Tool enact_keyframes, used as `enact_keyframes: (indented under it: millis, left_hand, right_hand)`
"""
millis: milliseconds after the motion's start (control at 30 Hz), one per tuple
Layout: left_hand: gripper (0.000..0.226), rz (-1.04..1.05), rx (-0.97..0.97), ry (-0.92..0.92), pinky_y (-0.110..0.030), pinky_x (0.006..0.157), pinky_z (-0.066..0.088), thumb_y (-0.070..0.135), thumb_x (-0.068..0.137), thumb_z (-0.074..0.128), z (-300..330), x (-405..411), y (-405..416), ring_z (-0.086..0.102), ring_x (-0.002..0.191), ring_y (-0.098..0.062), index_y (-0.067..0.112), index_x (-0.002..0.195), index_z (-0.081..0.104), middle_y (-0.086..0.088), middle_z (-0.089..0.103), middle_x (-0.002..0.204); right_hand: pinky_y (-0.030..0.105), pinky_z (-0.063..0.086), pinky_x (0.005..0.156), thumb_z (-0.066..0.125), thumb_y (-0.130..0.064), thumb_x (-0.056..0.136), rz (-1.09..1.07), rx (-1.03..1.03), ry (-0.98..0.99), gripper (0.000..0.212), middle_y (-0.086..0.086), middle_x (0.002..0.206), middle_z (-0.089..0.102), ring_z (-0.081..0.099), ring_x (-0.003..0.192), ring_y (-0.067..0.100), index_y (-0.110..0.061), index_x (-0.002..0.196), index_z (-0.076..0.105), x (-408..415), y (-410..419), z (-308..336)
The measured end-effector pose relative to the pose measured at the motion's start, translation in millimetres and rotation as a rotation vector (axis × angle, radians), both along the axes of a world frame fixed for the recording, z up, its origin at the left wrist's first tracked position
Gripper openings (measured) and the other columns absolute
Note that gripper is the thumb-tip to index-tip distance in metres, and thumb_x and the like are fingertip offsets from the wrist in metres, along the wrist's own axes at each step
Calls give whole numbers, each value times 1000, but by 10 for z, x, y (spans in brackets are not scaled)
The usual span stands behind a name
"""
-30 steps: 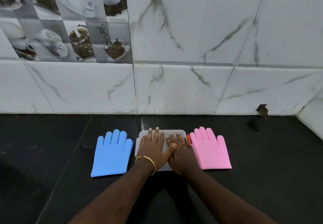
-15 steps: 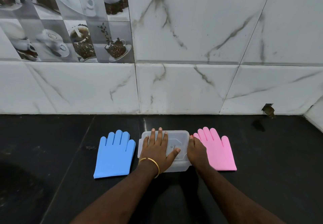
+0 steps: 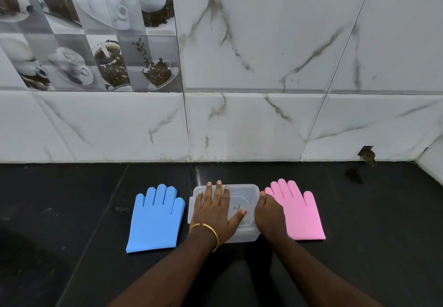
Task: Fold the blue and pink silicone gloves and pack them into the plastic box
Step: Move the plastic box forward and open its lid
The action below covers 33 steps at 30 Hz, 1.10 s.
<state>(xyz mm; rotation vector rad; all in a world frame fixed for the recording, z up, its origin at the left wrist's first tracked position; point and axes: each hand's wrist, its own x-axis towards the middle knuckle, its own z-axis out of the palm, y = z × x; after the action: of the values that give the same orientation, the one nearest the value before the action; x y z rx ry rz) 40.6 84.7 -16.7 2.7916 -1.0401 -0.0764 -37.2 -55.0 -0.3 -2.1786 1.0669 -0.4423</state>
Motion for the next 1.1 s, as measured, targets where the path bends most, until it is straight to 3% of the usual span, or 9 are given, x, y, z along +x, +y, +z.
enact_keyframes:
  millis: [233, 400, 500, 600, 700, 767, 867, 967, 1100]
  left_hand:
    - [92, -2, 17, 4, -50, 120, -3, 81, 79, -4, 13, -6, 0, -10, 151, -27, 28, 154, -4, 1, -11, 164]
    - [91, -2, 24, 9, -50, 119, -3, 80, 81, -1, 17, -7, 2, -10, 151, -28, 27, 155, -4, 1, -10, 164]
    - [94, -3, 14, 16, -49, 119, -4, 81, 78, -5, 25, -10, 5, -9, 151, -27, 27, 155, -3, 1, -9, 165]
    - [96, -6, 13, 21, -50, 119, -4, 82, 75, -8, 29, -4, 3, -10, 151, -27, 27, 154, -3, 1, -8, 165]
    - [96, -11, 16, 23, -50, 120, -3, 81, 76, -8, 31, 1, 9, -10, 151, -27, 27, 154, -4, 0, -9, 165]
    - [93, -13, 20, 29, -50, 121, -3, 80, 79, -5, 39, -4, 17, -11, 151, -27, 26, 155, -4, 0, -9, 164]
    - [85, -33, -6, 64, -48, 122, 0, 73, 87, 2, 119, -3, 46, -9, 151, -25, 23, 155, 3, -1, -5, 165]
    - [64, -4, -357, 155, -42, 121, 10, 58, 96, 19, 235, -13, 136, 8, 151, -14, 26, 150, 30, 5, 24, 161]
    - [45, 332, -843, 158, -42, 113, 32, 44, 97, 38, 189, 35, 390, 40, 138, -16, 25, 135, 53, 5, 51, 144]
  right_hand:
    - [31, 54, 81, 39, -29, 105, -50, 31, -42, 38, 8, 92, 71, 67, 88, 20, -7, 96, 68, 40, -38, -66]
    - [25, 49, 83, 40, -27, 104, -36, 40, -25, 32, 1, 93, 69, 64, 89, 15, -8, 98, 66, 52, -77, -97]
    - [45, 59, 86, 50, -29, 100, 16, 582, -55, 25, 9, 93, 76, 72, 88, 27, -12, 96, 67, -32, -259, -135]
    - [43, 63, 74, 56, -24, 96, 48, 977, -85, 19, 10, 92, 78, 76, 86, 28, -13, 102, 71, -187, -368, -157]
    - [39, 63, 67, 69, -17, 88, 9, 809, -64, 10, 8, 85, 78, 76, 78, 25, -9, 94, 72, -205, -328, -251]
    - [41, 61, 75, 66, -13, 89, -131, 602, -102, 4, 9, 88, 76, 72, 79, 23, -10, 88, 69, -163, -274, -265]
    - [31, 49, 80, 57, -27, 95, -190, 262, -252, 21, 2, 107, 71, 64, 95, 18, -15, 109, 66, -94, -189, -125]
    - [26, 43, 96, 65, -48, 87, 238, 14, -283, 53, -17, 124, 56, 53, 115, 4, -25, 133, 53, 5, -70, 104]
    - [29, 22, 115, 64, -82, 62, 788, -237, 18, 108, -21, 153, 30, 29, 140, 3, -37, 151, 24, 250, 76, 320]
